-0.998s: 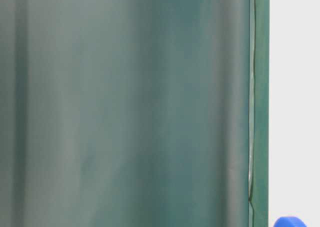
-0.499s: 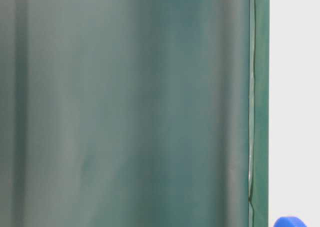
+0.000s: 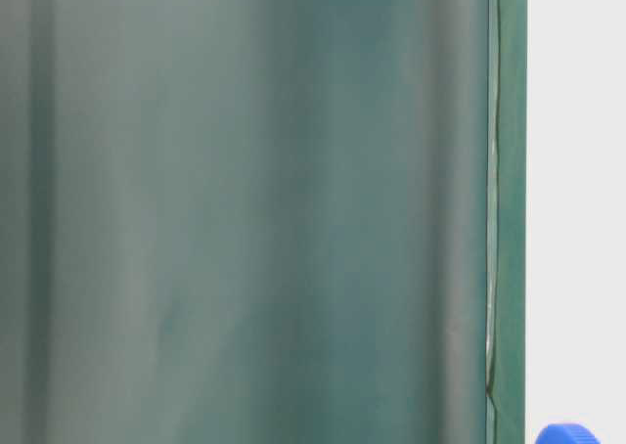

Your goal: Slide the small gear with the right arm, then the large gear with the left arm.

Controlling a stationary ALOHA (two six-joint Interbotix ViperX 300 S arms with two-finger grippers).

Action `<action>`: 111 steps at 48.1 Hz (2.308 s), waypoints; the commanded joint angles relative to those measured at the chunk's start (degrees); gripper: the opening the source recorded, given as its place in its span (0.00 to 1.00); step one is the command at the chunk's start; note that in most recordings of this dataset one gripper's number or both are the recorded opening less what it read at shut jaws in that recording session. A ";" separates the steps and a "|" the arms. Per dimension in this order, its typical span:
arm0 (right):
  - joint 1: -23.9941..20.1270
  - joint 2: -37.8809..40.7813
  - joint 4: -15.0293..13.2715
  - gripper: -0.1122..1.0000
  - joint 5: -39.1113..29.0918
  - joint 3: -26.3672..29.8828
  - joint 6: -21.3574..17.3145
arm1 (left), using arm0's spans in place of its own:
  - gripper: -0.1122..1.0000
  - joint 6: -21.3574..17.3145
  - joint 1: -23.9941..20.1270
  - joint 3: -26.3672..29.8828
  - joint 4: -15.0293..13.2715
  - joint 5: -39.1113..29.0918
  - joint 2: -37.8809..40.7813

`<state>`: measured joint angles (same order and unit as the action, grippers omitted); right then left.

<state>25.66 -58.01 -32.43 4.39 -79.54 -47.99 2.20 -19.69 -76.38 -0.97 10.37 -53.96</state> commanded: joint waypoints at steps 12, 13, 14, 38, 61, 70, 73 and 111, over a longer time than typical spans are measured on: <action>0.09 0.44 -0.09 0.55 0.53 0.44 0.09 | 0.10 -0.26 -1.49 5.63 0.00 -10.46 9.40; 0.09 0.44 -0.09 0.55 0.53 0.44 0.09 | 0.10 -0.26 -1.49 6.15 0.00 -10.99 10.37; 0.09 0.44 -0.09 0.55 0.53 0.35 0.09 | 0.10 -0.26 -1.49 6.59 0.00 -11.43 11.34; 0.09 0.26 -0.09 0.55 0.53 -0.70 -0.35 | 0.10 -0.44 -4.04 11.16 0.00 -13.36 29.97; 0.09 0.26 -0.09 0.55 0.53 -0.88 -0.44 | 0.10 -1.32 -7.03 10.81 0.09 -15.12 32.08; 0.09 0.18 -0.09 0.55 0.53 -0.97 -0.44 | 0.10 -2.20 -7.03 11.25 0.09 -15.12 33.84; 0.09 0.18 -0.09 0.55 0.53 -0.97 -0.44 | 0.10 -2.02 -7.12 11.25 0.09 -15.12 34.45; 0.09 0.09 -0.09 0.55 0.53 -1.41 -0.44 | 0.10 -0.97 -4.13 12.39 0.00 -15.03 38.32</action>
<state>25.66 -58.10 -32.34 4.39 -81.47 -48.34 0.97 -24.96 -64.60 -0.97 -4.48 -16.79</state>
